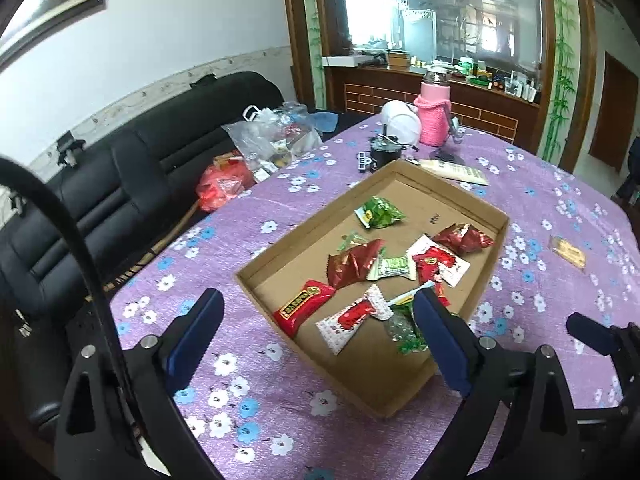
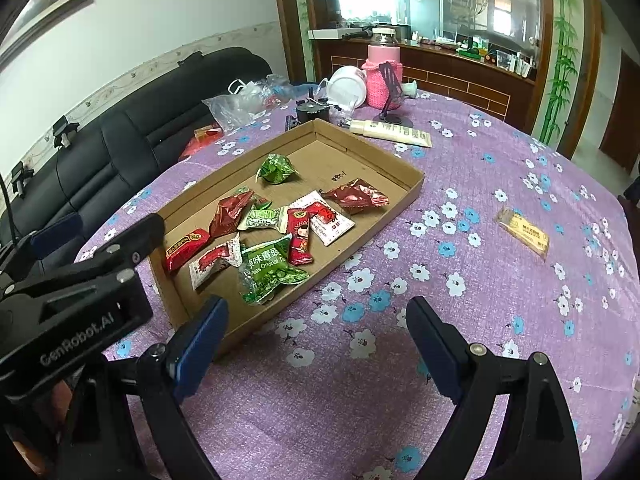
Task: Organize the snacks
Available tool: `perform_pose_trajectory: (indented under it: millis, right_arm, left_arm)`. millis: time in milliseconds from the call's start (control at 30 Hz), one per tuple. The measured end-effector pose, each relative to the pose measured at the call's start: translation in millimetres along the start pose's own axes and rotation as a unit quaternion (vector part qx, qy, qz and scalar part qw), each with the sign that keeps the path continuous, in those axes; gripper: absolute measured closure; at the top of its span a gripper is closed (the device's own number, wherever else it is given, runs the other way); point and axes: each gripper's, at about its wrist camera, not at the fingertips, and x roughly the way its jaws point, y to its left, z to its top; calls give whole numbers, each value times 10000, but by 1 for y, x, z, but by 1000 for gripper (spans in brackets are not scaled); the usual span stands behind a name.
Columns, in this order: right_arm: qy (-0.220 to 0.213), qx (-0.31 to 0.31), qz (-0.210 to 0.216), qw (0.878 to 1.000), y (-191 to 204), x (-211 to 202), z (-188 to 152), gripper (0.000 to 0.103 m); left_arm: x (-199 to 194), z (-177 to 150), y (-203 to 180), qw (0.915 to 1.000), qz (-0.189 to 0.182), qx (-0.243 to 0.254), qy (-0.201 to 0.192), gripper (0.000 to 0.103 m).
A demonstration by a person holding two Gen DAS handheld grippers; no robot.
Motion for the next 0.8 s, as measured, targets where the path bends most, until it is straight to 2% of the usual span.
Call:
perform_pose_trajectory:
  millis: [133, 467, 567, 800]
  right_arm:
    - [21, 1, -4, 10000, 0, 1, 0, 13]
    - [36, -71, 41, 10000, 2, 3, 0, 13]
    - [39, -86, 46, 9999, 2, 3, 1, 13]
    - [31, -135, 64, 9999, 3, 4, 2, 13]
  left_arm:
    - [0, 2, 3, 10000, -48, -8, -13, 0]
    - [4, 6, 6, 10000, -56, 13, 12, 0]
    - [-1, 7, 9, 9997, -189, -40, -137, 0]
    - [-7, 13, 8, 9995, -78, 19, -316, 0]
